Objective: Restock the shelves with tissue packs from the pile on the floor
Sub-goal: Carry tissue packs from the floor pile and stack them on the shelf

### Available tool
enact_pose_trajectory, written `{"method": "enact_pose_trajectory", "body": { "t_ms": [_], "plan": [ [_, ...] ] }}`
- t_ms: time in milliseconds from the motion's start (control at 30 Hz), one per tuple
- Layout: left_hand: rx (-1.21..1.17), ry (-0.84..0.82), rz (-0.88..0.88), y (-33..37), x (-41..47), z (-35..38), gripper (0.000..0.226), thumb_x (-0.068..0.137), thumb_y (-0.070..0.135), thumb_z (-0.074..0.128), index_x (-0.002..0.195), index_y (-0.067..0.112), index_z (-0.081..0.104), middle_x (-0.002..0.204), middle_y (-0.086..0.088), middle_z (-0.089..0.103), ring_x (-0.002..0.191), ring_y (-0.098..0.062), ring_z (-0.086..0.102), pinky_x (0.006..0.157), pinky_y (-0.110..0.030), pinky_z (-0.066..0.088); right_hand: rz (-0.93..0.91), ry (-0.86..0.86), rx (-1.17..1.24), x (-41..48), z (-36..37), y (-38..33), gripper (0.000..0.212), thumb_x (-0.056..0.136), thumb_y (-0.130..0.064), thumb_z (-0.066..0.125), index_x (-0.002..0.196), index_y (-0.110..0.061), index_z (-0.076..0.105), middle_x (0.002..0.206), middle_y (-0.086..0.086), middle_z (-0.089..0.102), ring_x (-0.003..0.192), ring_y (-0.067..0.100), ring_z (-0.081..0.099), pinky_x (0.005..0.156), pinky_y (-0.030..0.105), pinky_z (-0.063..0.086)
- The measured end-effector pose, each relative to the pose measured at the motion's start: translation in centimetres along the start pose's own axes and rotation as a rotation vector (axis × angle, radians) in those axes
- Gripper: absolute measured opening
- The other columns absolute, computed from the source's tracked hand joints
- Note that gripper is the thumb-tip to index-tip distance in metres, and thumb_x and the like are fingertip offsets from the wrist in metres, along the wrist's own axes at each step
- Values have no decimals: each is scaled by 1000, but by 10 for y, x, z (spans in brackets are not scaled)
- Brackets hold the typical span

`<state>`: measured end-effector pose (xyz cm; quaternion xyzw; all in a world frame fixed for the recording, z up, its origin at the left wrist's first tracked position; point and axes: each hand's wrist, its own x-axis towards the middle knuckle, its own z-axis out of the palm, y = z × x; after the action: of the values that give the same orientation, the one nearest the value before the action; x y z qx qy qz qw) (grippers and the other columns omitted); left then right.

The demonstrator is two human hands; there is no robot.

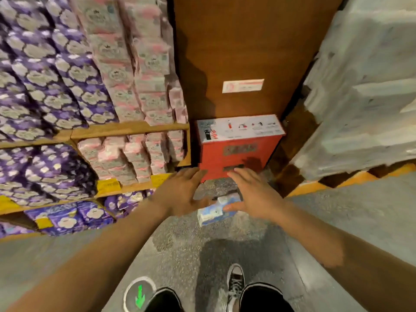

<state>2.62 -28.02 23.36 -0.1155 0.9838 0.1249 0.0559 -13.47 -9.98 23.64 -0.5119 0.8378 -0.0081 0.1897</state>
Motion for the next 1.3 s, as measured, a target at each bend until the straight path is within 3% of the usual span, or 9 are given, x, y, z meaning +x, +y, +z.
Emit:
{"method": "enact_pose_trajectory", "body": {
  "t_ms": [133,300,500,700,833,933,1033,1133,1300],
  "plan": [
    [-30,-34,-80,-38,79,96,120,64,91,22,159,18,16,162,-7,27,148,-29,27,116,-46,32,-54,-42,15,98,91,55,109,80,-70,67,161,-19,16,169,7,12,156,28,10,125,47,18],
    [-39,-62,-79,-98,170,265,116,75,76,64,160,20,9,162,-6,25,149,-28,24,118,-48,29,-51,-81,-15,216,241,119,123,74,-76,67,163,-19,5,171,4,2,157,28,1,126,51,13],
    [-89,-131,-145,-158,234,451,123,72,68,73,160,19,2,163,-6,20,150,-27,20,119,-47,26,-37,-170,-35,319,406,172,122,78,-67,72,163,-17,0,171,4,-4,158,29,-5,126,54,11],
    [-114,-219,-216,-190,264,572,134,65,74,74,160,20,-3,163,-8,20,149,-32,21,118,-54,28,-56,-202,-93,370,510,191,124,74,-71,72,163,-16,4,171,1,0,158,27,0,125,56,12],
    [-120,-296,-246,-191,272,622,141,63,70,80,159,20,-10,166,-7,11,152,-33,14,119,-56,24,-68,-261,-188,387,559,199,144,61,-77,75,163,-16,-6,171,3,-7,158,28,-5,122,64,4],
    [-105,-293,-271,-189,274,649,138,67,64,82,158,19,-12,164,-10,14,149,-36,18,115,-59,31,-67,-263,-223,393,577,203,132,74,-65,75,161,-15,-11,171,4,-10,157,28,-9,121,68,-3],
    [-138,-200,-282,-191,276,663,122,72,63,78,157,18,2,146,-11,35,134,-35,37,100,-54,47,-95,-157,-255,397,583,208,111,85,-54,72,161,-14,3,167,8,14,156,28,8,119,71,-2],
    [-199,-176,-282,-194,275,659,111,72,53,82,155,18,17,136,-9,43,125,-33,43,99,-50,50,-183,-91,-291,398,580,212,98,82,-66,68,156,-18,25,152,7,39,146,27,30,120,70,-2],
    [-229,-133,-239,-202,258,607,94,69,34,80,148,18,32,128,-8,47,118,-30,45,101,-41,46,-237,-93,-200,392,534,198,91,78,-67,69,149,-21,35,143,1,43,141,23,33,124,59,-1]
  ]
}}
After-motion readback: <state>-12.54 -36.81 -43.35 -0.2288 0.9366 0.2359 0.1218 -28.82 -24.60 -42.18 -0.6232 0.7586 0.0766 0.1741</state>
